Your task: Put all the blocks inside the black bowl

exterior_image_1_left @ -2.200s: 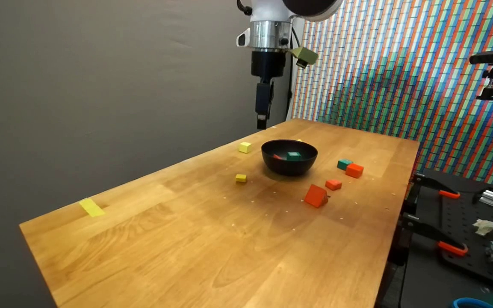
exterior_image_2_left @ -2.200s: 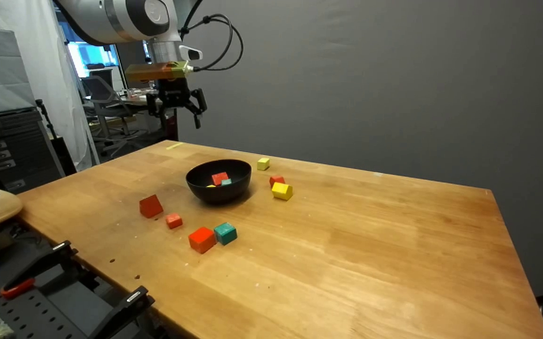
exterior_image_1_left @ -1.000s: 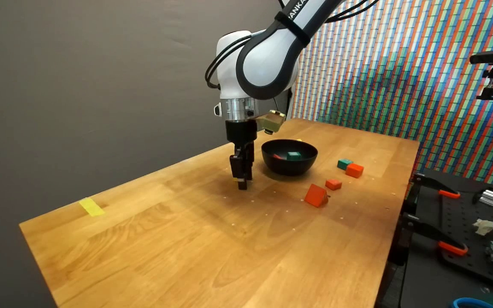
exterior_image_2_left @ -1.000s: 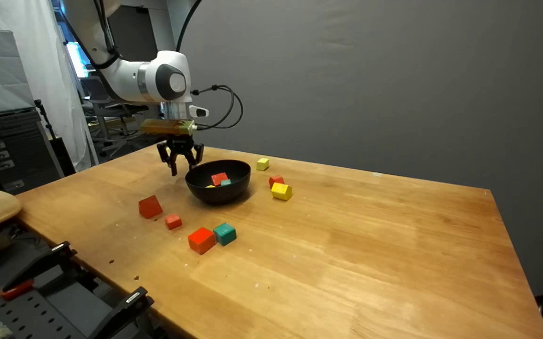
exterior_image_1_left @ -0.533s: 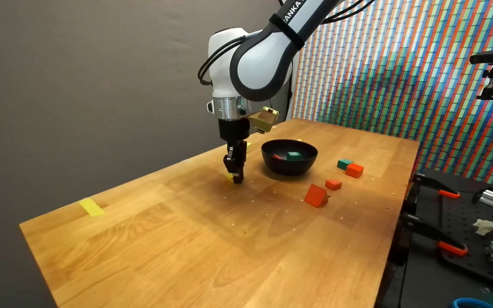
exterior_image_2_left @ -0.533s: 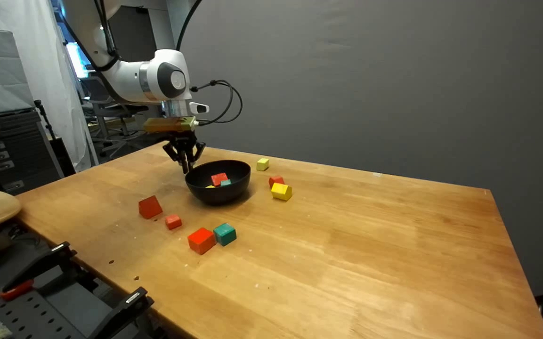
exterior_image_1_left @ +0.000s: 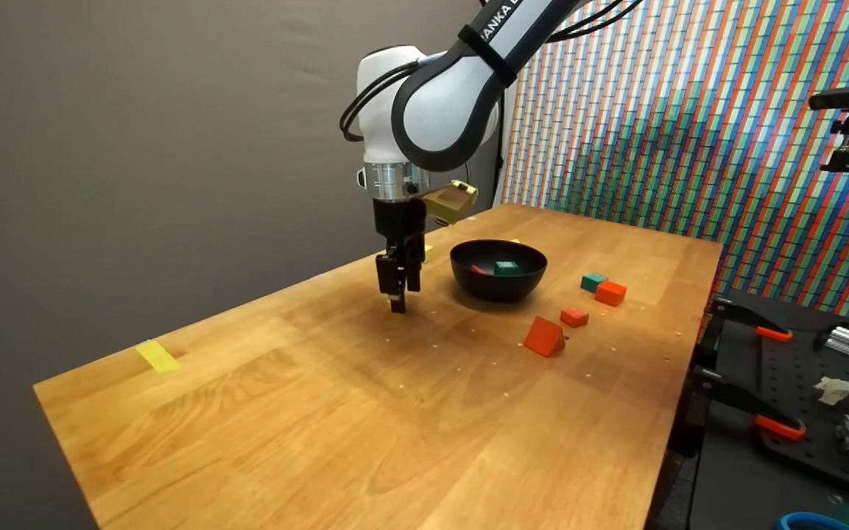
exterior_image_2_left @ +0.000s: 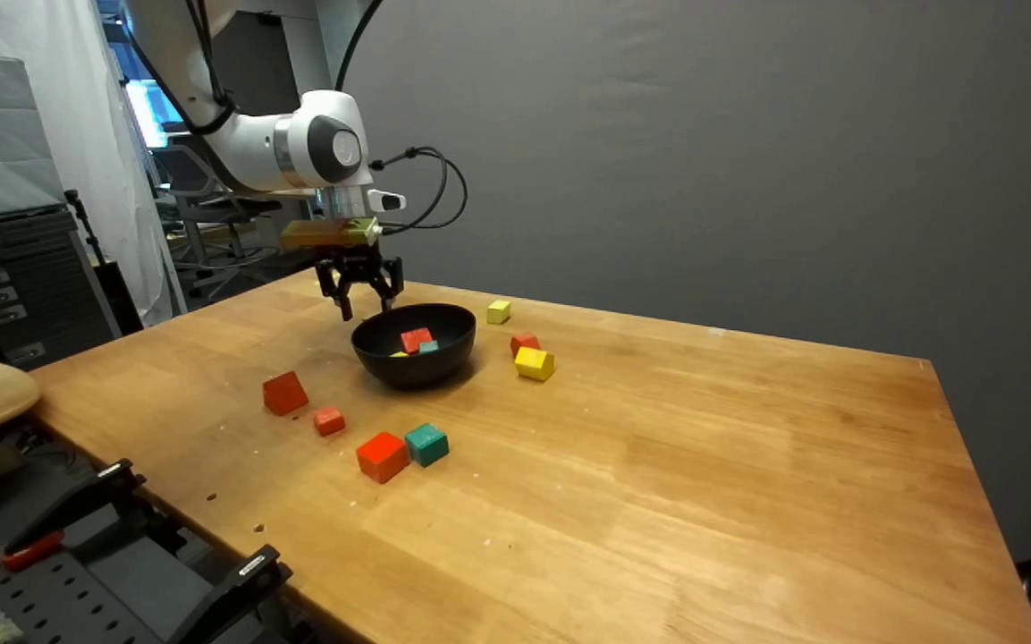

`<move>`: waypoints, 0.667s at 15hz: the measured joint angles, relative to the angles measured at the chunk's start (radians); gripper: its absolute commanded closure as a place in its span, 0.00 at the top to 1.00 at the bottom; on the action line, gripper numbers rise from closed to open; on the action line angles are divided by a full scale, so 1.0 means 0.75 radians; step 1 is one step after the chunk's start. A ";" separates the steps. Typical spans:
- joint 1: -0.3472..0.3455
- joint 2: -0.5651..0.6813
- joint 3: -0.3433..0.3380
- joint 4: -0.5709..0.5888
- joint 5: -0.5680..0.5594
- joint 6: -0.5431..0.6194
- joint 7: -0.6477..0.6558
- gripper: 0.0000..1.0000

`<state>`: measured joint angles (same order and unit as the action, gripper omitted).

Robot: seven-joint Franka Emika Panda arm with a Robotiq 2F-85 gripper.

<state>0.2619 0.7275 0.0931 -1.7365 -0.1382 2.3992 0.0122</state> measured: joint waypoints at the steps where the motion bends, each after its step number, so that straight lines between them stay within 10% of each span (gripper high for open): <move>1: 0.000 0.008 -0.001 0.012 0.000 -0.001 0.002 0.67; 3: 0.000 0.026 -0.001 0.039 0.000 -0.006 0.006 0.70; 10: 0.008 0.080 -0.011 0.101 0.000 -0.047 0.031 0.16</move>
<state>0.2677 0.7878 0.0851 -1.6611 -0.1381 2.3640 0.0356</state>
